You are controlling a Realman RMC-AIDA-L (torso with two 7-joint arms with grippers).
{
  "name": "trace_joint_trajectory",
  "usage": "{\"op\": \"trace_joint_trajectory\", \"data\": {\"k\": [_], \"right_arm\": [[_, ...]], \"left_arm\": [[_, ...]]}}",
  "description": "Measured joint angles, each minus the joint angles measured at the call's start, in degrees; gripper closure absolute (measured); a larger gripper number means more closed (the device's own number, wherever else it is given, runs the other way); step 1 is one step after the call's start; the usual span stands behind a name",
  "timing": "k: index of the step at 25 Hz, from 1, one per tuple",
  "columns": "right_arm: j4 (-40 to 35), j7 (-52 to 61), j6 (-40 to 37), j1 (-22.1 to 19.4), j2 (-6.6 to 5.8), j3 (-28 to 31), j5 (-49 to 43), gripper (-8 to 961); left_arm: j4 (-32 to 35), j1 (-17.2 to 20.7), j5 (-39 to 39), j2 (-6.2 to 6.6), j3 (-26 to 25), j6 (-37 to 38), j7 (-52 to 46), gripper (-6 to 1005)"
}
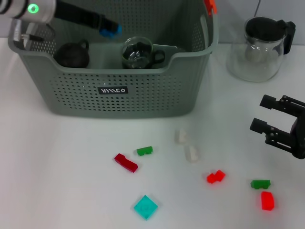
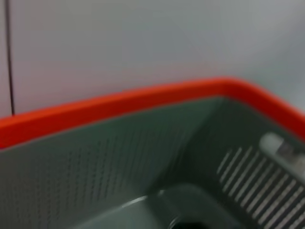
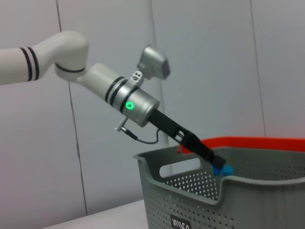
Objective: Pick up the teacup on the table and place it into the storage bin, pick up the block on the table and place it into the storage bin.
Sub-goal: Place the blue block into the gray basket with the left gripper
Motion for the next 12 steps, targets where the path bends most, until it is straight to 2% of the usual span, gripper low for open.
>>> {"op": "trace_joint_trajectory", "data": {"k": [3, 7, 10, 12], "right_arm": [[0.0, 0.0, 0.0, 0.3, 0.05, -0.1, -0.1, 268], [0.1, 0.0, 0.0, 0.4, 0.19, -0.2, -0.1, 268], [0.1, 0.0, 0.0, 0.4, 0.19, -0.1, -0.1, 268], [0.1, 0.0, 0.0, 0.4, 0.20, 0.1, -0.1, 269]], "left_arm": [[0.1, -1.1, 5.8, -0.97, 3.2, -2.3, -3.6, 603], [1.2, -0.9, 7.6, -2.32, 3.5, -3.6, -4.0, 602], [4.4, 1.1, 5.5, -3.35, 2.8, -3.0, -2.7, 487], [7.6, 3.8, 0.2, -4.05, 2.3, -1.5, 0.6, 409]]}}
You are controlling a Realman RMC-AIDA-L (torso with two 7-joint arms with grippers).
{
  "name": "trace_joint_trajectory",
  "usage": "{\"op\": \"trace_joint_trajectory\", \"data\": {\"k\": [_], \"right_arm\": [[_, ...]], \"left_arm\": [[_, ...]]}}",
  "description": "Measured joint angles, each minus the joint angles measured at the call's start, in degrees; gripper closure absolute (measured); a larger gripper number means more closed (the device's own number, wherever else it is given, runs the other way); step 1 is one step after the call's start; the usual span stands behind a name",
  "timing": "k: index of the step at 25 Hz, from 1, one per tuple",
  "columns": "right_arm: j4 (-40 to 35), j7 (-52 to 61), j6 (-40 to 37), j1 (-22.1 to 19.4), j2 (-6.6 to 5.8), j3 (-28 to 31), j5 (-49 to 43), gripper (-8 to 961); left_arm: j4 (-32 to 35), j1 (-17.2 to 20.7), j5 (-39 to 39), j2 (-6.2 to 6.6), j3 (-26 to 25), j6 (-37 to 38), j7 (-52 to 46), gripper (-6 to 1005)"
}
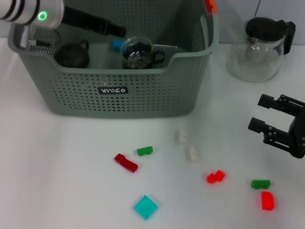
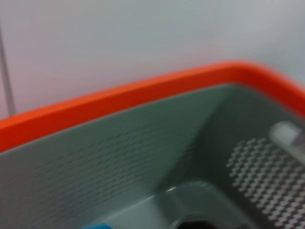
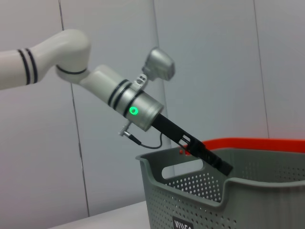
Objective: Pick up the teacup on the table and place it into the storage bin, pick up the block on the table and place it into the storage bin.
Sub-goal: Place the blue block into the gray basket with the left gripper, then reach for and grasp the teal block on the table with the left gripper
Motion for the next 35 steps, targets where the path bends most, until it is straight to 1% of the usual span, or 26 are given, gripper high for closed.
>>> {"op": "trace_joint_trajectory", "data": {"k": [1, 3, 5, 6, 7, 9, 10, 11, 13, 14, 17, 19, 21, 24, 27, 28, 30, 35], "right_arm": [[0.0, 0.0, -0.1, 0.0, -0.01, 0.1, 0.0, 269], [0.0, 0.0, -0.4, 0.0, -0.01, 0.1, 0.0, 269], [0.0, 0.0, -0.4, -0.1, 0.00, 0.2, 0.1, 269], [0.0, 0.0, -0.5, -0.1, -0.01, 0.2, 0.1, 269], [0.0, 0.0, -0.5, -0.2, -0.01, 0.2, 0.1, 269], [0.0, 0.0, -0.5, -0.3, -0.01, 0.2, 0.1, 269], [0.0, 0.0, -0.5, -0.3, -0.01, 0.2, 0.0, 269], [0.0, 0.0, -0.5, -0.4, -0.01, 0.2, 0.0, 269], [0.0, 0.0, -0.5, -0.4, -0.02, 0.2, 0.0, 269], [0.0, 0.0, -0.5, -0.4, -0.03, 0.2, 0.0, 269], [0.0, 0.0, -0.4, -0.3, 0.01, 0.2, 0.0, 269], [0.0, 0.0, -0.3, -0.1, 0.08, 0.2, 0.0, 269], [0.0, 0.0, -0.3, 0.1, 0.10, 0.2, 0.0, 269], [0.0, 0.1, -0.4, 0.1, 0.10, 0.2, 0.0, 269], [0.0, 0.3, -0.4, 0.1, 0.09, 0.2, 0.2, 269], [0.0, 0.5, -0.4, 0.1, 0.08, 0.2, 0.3, 269], [0.0, 0.7, -0.4, 0.0, 0.05, 0.2, 0.3, 269], [0.0, 0.9, -0.5, -0.1, -0.01, 0.3, 0.4, 267]], "left_arm": [[1.9, 2.1, -3.7, -0.43, -0.5, 0.9, 2.5, 371], [4.7, 5.9, -12.0, -1.23, -2.2, 3.4, 8.0, 340], [6.1, 10.4, -23.3, -2.14, -6.4, 9.1, 17.5, 309], [6.1, 11.8, -27.3, -2.42, -8.2, 11.8, 20.8, 293], [5.3, 13.8, -32.1, -2.76, -11.2, 16.4, 25.6, 293], [2.7, 16.8, -37.8, -3.13, -16.9, 25.1, 33.6, 293], [1.4, 17.7, -38.9, -3.19, -19.2, 28.3, 36.8, 294], [-0.1, 19.0, -39.2, -3.29, -21.5, 31.7, 40.5, 294], [-2.0, 21.3, -37.3, -3.61, -24.5, 35.8, 45.9, 294], [-2.6, 22.7, -35.7, -4.09, -25.4, 36.9, 48.2, 294], [-2.8, 26.2, -29.4, -5.76, -25.1, 37.6, 55.2, 294], [-4.2, 27.5, -25.4, -6.34, -24.1, 37.8, 59.3, 295], [-7.7, 27.7, -22.2, -6.42, -23.5, 37.5, 62.7, 295], [-13.6, 27.1, -19.0, -6.32, -23.4, 35.4, 66.7, 295], [-19.0, 26.3, -17.3, -6.31, -22.4, 31.6, 72.0, 296], [-22.7, 25.8, -16.9, -6.27, -21.8, 29.2, 76.4, 296], [-24.9, 25.6, -16.5, -6.19, -21.6, 28.0, 78.8, 296], [-27.1, 25.6, -14.5, -6.17, -21.1, 27.2, 80.1, 297]]}}
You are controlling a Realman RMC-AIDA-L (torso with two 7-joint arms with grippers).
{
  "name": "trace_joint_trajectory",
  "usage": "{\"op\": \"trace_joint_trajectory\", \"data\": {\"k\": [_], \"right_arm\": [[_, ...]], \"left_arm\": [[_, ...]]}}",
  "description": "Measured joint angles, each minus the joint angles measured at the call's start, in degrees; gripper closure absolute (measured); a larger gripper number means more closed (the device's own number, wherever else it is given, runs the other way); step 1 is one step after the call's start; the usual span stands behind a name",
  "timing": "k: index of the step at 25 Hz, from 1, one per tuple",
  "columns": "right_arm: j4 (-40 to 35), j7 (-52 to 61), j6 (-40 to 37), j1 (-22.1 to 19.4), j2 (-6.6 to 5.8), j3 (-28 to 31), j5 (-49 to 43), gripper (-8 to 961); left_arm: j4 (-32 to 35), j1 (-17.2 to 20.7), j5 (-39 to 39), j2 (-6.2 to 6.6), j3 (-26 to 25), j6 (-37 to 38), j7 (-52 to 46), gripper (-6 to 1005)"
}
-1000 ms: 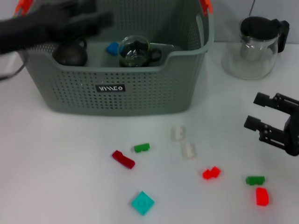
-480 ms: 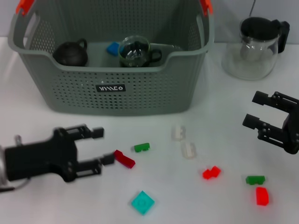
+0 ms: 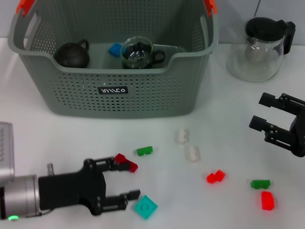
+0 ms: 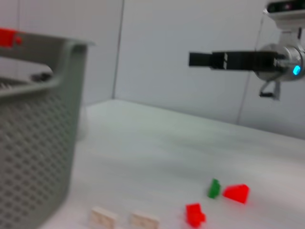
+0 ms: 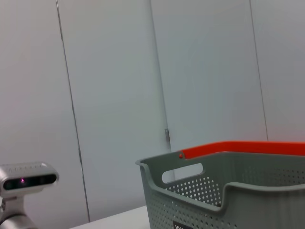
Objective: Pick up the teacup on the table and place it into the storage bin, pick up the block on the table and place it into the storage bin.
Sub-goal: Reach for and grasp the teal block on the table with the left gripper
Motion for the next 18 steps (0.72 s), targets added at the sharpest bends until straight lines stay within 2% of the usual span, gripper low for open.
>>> {"op": "trace_joint_trajectory", "data": {"k": [5, 8, 9, 14, 18], "right_arm": [[0.0, 0.0, 0.2, 0.2, 0.07, 0.0, -0.1, 267], [0.0, 0.0, 0.3, 0.2, 0.08, 0.0, -0.2, 267], [0.0, -0.1, 0.3, 0.2, 0.09, 0.0, -0.2, 267], [0.0, -0.2, 0.3, -0.1, 0.09, 0.0, -0.2, 267], [0.0, -0.3, 0.3, -0.4, 0.09, 0.0, -0.1, 267]], "left_arm": [[-4.0, -0.1, 2.7, -0.13, 0.7, -1.7, 2.7, 297], [-6.3, 0.2, 2.8, -0.23, 0.7, -3.0, 7.7, 296], [-8.1, 0.3, 2.5, -0.24, 0.3, -3.9, 12.5, 296], [-11.9, 0.3, 2.1, -0.27, -0.2, -6.2, 19.9, 294], [-13.5, -0.1, 2.0, -0.28, -0.3, -8.3, 20.7, 289]]}}
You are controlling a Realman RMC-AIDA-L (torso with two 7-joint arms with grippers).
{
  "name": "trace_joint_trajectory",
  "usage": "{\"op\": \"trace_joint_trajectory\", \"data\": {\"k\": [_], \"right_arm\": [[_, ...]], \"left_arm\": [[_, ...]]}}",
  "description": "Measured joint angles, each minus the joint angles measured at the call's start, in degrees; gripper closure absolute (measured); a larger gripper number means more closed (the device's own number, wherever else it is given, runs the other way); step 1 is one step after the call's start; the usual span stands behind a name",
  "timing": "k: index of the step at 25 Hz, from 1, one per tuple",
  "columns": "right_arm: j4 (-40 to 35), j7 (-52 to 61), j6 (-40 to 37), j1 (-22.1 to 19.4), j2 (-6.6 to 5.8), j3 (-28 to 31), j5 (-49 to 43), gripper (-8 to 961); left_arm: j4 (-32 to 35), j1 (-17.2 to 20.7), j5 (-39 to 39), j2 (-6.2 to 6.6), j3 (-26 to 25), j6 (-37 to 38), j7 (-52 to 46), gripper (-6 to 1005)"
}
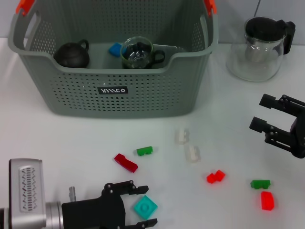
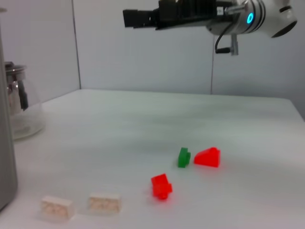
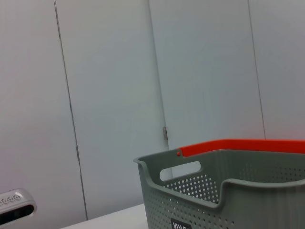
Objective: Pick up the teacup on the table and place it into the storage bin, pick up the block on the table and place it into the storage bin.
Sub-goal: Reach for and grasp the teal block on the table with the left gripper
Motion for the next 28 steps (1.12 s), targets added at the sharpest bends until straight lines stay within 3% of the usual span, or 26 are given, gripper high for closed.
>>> {"op": "trace_joint_trajectory", "data": {"k": [20, 28], "right_arm": [[0.0, 0.2, -0.2, 0.0, 0.00, 0.0, -0.2, 267], [0.0, 0.2, -0.3, 0.0, 0.00, 0.0, -0.1, 267]], "left_arm": [[-0.9, 0.4, -0.5, 0.00, -0.9, -4.0, 3.2, 288], [-0.4, 0.5, -0.7, 0.29, -3.5, -3.3, 2.7, 287]]}}
